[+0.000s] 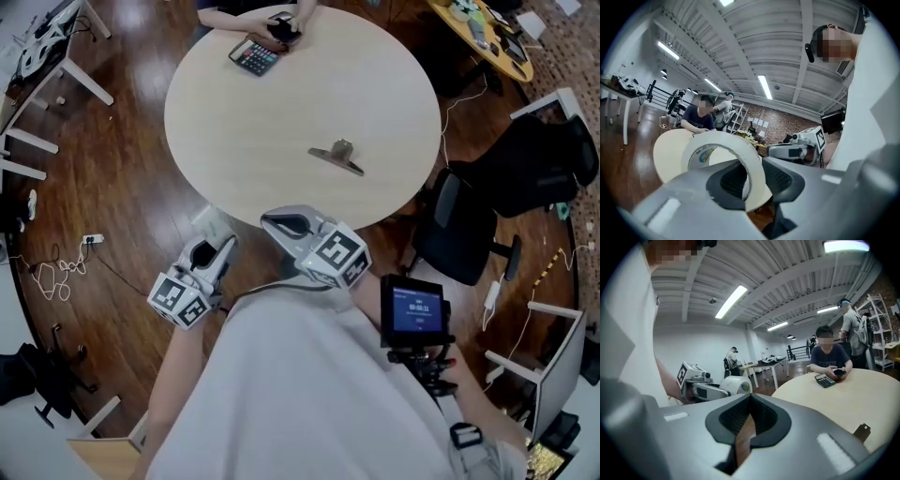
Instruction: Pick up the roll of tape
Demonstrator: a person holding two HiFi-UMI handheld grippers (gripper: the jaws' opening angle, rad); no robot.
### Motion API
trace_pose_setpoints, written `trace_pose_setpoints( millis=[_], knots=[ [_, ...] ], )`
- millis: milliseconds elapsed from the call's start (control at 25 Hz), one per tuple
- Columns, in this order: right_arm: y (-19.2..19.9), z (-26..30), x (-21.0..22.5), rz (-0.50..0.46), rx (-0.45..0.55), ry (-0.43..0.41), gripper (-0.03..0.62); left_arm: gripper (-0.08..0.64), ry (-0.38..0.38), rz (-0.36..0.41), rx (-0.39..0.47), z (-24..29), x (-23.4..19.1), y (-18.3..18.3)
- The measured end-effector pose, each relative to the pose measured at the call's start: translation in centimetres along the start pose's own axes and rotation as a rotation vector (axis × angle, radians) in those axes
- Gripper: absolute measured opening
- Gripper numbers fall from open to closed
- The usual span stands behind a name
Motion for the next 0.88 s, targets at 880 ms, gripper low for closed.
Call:
trace_pose_setpoints(
  millis=[880],
  knots=[
    [3.2,-4.7,-7.9,-0.027,-0.002,-0.05,0.008,0.118,-0.031,0.013,0.088,-6.8,9.3,2.5]
  ],
)
Point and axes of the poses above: the fingertips, and each gripper's own axes: z forward along the fingers, x to its right, y out of its underside, the point moved 3 cm from there along -z, backward along the fingers, and after that the axes turned 6 degrees about z, right-handed, at the moved point
